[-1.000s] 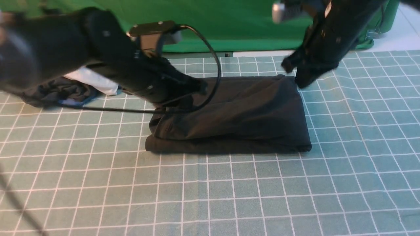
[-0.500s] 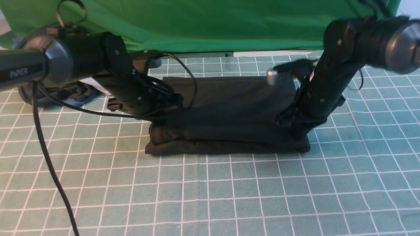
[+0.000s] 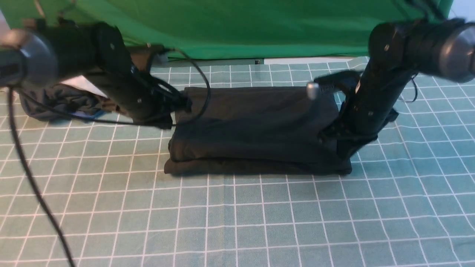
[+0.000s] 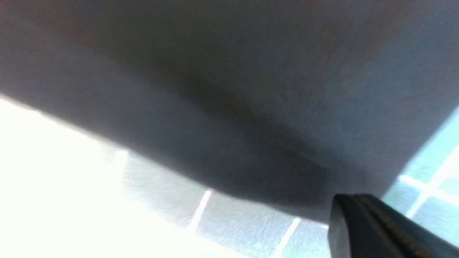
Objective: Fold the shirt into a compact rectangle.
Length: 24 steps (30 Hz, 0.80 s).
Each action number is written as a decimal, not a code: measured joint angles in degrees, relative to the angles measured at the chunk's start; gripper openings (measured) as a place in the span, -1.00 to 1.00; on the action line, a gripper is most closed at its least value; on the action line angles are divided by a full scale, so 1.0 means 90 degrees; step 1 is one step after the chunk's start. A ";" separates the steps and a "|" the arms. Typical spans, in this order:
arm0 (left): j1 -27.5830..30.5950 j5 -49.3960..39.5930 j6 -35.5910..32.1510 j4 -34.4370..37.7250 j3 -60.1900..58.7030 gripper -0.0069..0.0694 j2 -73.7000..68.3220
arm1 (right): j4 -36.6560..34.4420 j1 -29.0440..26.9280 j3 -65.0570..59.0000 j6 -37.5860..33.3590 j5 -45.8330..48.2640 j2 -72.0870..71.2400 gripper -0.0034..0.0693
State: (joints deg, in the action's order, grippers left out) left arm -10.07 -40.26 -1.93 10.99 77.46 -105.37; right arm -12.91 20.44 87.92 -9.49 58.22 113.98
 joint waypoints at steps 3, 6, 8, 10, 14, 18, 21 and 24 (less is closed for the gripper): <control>-0.0075 0.0154 0.0000 0.0130 0.0000 -0.79 0.0215 | -0.0075 0.0013 0.0000 0.0008 -0.0220 -0.0232 -0.92; -0.0210 0.0232 -0.0063 0.0477 0.0000 -0.79 0.0316 | -0.0394 0.0078 0.0020 -0.0024 -0.0434 -0.0362 -0.92; -0.0302 0.0242 -0.0236 0.0714 0.0000 -0.79 0.0274 | -0.0671 0.0126 0.0020 -0.0124 -0.0492 -0.0310 -0.92; -0.0467 0.0256 -0.0480 0.1004 0.0000 -0.79 0.0161 | -0.0973 0.0167 0.0020 -0.0295 -0.0577 -0.0188 -0.92; -0.0750 0.0119 -0.0635 0.1060 0.0000 -0.79 -0.0291 | -0.1302 0.0254 0.0020 -0.0559 -0.0680 0.0149 -0.92; -0.0802 -0.0098 -0.0202 0.0428 -0.0130 -0.79 -0.0772 | -0.0753 0.0267 0.0012 -0.0408 -0.0335 0.0459 -0.92; -0.0802 0.0113 -0.0105 0.0261 -0.0423 -0.79 -0.0778 | -0.0253 0.0267 -0.0063 -0.0151 -0.0155 0.0502 -0.92; -0.0802 0.0427 -0.0076 0.0282 -0.0688 -0.79 -0.0704 | 0.0026 0.0267 -0.0205 -0.0041 -0.0110 0.0502 -0.92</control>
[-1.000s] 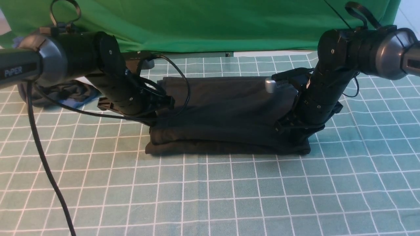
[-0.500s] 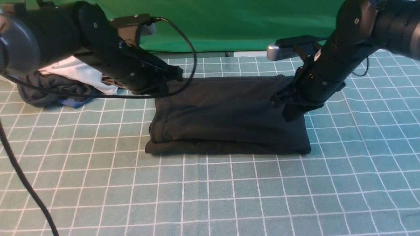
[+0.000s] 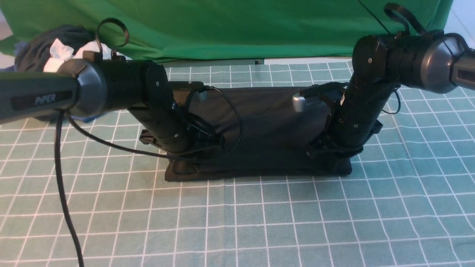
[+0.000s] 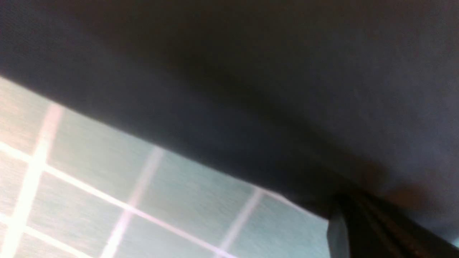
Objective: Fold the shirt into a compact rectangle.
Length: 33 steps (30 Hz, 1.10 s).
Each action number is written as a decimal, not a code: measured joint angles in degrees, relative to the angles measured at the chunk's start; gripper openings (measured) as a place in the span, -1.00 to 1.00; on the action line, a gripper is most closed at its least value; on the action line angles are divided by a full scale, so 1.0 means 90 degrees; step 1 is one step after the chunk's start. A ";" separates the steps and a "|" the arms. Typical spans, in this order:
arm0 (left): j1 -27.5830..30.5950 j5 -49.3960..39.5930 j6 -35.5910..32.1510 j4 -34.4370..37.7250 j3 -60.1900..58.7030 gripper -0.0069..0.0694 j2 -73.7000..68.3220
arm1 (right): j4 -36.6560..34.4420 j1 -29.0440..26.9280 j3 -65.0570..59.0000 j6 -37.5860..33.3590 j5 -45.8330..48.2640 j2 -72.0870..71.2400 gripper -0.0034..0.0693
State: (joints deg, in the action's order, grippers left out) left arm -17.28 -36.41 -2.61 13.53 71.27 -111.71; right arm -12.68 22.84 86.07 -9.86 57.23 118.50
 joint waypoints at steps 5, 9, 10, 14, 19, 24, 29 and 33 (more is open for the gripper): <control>0.0000 0.0034 0.0011 0.0002 -0.0092 -0.79 0.0142 | 0.0105 -0.0014 -0.0047 0.0044 0.0023 -0.0069 -0.92; 0.0011 -0.0174 0.0104 -0.0196 -0.0166 -0.79 0.0641 | 0.0196 -0.0154 -0.0080 0.0044 0.0023 -0.0501 -0.92; 0.0020 -0.0182 0.0168 -0.0250 -0.0172 -0.79 0.0860 | 0.0218 -0.0210 -0.0081 0.0044 0.0023 -0.0688 -0.92; 0.0267 -0.0312 0.0430 -0.0413 -0.0171 -0.79 0.1770 | 0.0321 -0.0539 -0.0081 0.0044 0.0022 -0.1519 -0.92; 0.0803 -0.0994 0.0554 -0.0477 -0.0171 -0.79 0.2142 | 0.0365 -0.0958 -0.0155 0.0044 0.0046 -0.2140 -0.92; 0.0915 -0.1275 0.0232 -0.0436 -0.0171 -0.73 0.1951 | 0.0383 -0.1069 -0.0485 0.0044 0.0035 -0.2296 -0.92; 0.0705 -0.1175 0.0006 -0.0310 -0.0171 -0.29 0.1441 | 0.0309 -0.1074 -0.1044 0.0038 -0.0372 -0.2296 -0.92; 0.0552 -0.1028 -0.0021 -0.0279 -0.0171 0.23 0.1043 | 0.0265 -0.1074 -0.1148 0.0038 -0.0488 -0.2296 -0.92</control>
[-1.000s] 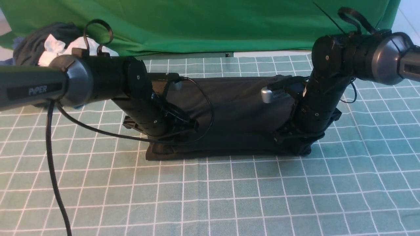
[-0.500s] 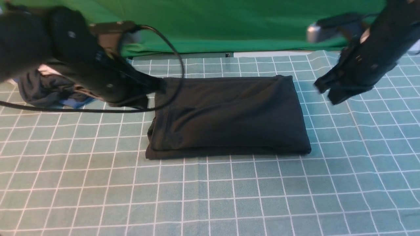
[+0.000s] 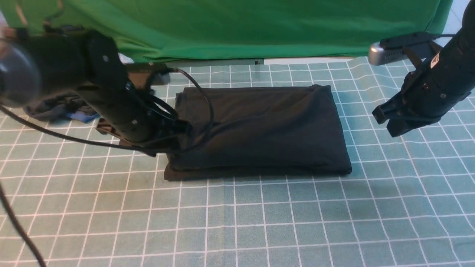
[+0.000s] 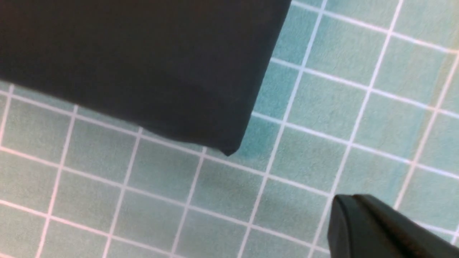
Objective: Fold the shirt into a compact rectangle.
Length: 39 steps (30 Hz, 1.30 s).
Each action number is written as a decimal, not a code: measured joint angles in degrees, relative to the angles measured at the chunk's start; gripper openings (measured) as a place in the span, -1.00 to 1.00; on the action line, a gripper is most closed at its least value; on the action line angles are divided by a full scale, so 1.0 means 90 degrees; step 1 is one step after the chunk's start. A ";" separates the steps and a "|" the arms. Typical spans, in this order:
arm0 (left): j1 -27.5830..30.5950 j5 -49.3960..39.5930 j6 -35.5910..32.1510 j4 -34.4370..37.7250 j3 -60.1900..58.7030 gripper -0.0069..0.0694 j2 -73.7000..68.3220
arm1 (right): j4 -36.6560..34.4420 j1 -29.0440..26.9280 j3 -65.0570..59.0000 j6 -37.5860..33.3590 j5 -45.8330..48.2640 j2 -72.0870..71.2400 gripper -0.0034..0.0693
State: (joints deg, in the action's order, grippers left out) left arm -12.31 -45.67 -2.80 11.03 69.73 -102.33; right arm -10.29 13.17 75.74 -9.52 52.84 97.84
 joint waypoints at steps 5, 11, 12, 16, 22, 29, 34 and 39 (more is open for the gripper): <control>-0.0096 0.0426 0.0005 0.0075 0.0000 0.90 -0.0482 | -0.0070 0.0000 -0.0022 0.0000 -0.0194 0.0000 -0.92; -0.0095 0.0739 0.0005 0.0167 0.0000 0.99 -0.0922 | -0.0342 0.0000 -0.0027 -0.0006 -0.0502 0.0000 -0.91; -0.0095 0.0739 0.0005 0.0188 0.0006 0.97 -0.0946 | -0.0358 0.0000 -0.0027 -0.0006 -0.0535 0.0000 -0.90; -0.0095 0.0671 0.0005 0.0264 0.0033 0.69 -0.0980 | -0.0390 0.0000 -0.0027 -0.0006 -0.0604 0.0134 -0.80; -0.0117 0.0589 -0.0003 0.0500 0.0038 -0.43 -0.0995 | -0.0929 0.0000 -0.0027 -0.0232 -0.0631 0.0818 -0.08; -0.0117 0.0577 -0.0015 0.0486 0.0044 -0.66 -0.0995 | -0.1768 0.0020 -0.0034 -0.0748 -0.0694 0.1521 0.48; -0.0117 0.0577 -0.0015 0.0481 0.0044 -0.66 -0.0995 | -0.1865 0.0124 -0.0021 -0.0844 -0.0906 0.1872 0.50; -0.0117 0.0550 -0.0015 0.0481 0.0044 -0.66 -0.0958 | -0.2011 0.0184 0.0008 -0.1237 -0.0972 0.1947 -0.32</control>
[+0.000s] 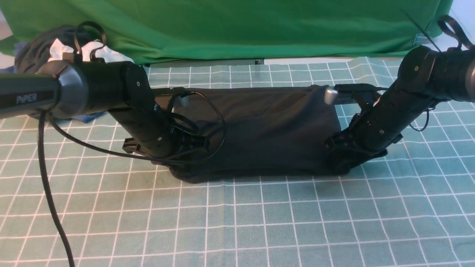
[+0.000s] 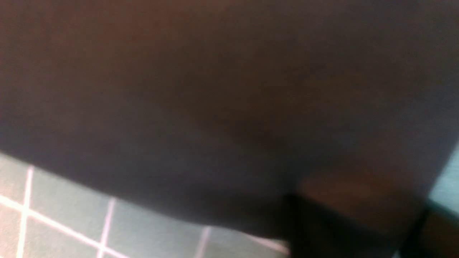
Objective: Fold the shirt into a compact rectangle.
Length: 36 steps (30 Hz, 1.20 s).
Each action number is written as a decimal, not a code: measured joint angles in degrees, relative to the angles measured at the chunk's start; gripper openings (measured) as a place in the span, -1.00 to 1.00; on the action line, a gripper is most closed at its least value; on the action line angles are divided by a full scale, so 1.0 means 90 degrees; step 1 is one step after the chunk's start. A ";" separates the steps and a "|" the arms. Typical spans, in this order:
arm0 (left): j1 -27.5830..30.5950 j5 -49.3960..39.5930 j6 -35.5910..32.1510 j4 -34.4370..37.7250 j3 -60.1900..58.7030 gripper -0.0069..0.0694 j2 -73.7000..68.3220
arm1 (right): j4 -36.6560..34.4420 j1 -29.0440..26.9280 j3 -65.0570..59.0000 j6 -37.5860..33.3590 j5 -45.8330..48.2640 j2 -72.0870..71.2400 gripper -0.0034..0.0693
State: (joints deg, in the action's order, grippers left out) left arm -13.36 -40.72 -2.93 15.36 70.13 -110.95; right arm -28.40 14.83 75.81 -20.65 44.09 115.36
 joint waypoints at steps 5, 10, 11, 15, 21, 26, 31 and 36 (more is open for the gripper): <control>0.0000 -0.0347 -0.0007 -0.0016 -0.0012 -0.66 0.0228 | 0.0035 0.0028 0.0013 -0.0134 0.0173 -0.0147 -0.61; -0.0009 -0.0492 0.0005 0.0254 -0.0521 -0.66 0.1145 | 0.0370 0.0073 -0.0006 -0.0001 0.1083 -0.0876 -0.60; -0.0024 -0.0450 0.0023 0.0319 -0.0709 -0.67 0.1340 | 0.0424 0.0073 -0.0059 0.0085 0.1262 -0.0987 -0.60; -0.0105 -0.0201 0.0138 0.0585 -0.1650 -0.67 0.1994 | 0.0482 0.0108 -0.0604 0.0310 0.1736 -0.1419 -0.60; -0.0170 -0.0067 0.0143 0.0926 -0.2513 -0.67 0.2707 | 0.0407 0.0332 -0.1889 0.0640 0.0968 -0.1979 -0.60; -0.0171 0.0043 0.0100 0.0954 -0.2591 -0.60 0.2714 | 0.0458 0.0445 -0.2026 0.0789 0.0766 -0.1999 -0.48; -0.0153 -0.0074 0.0100 0.0802 -0.2603 -0.07 0.2727 | 0.0797 0.0451 -0.2026 0.0928 0.0825 -0.2075 0.17; -0.0153 -0.0576 0.0089 0.0455 -0.2404 0.47 0.2755 | 0.0874 0.0451 -0.2031 0.0973 0.0938 -0.2670 0.07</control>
State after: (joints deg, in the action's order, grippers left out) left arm -14.73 -45.90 -2.14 19.45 48.50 -86.15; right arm -20.53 18.89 57.53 -11.90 52.54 91.33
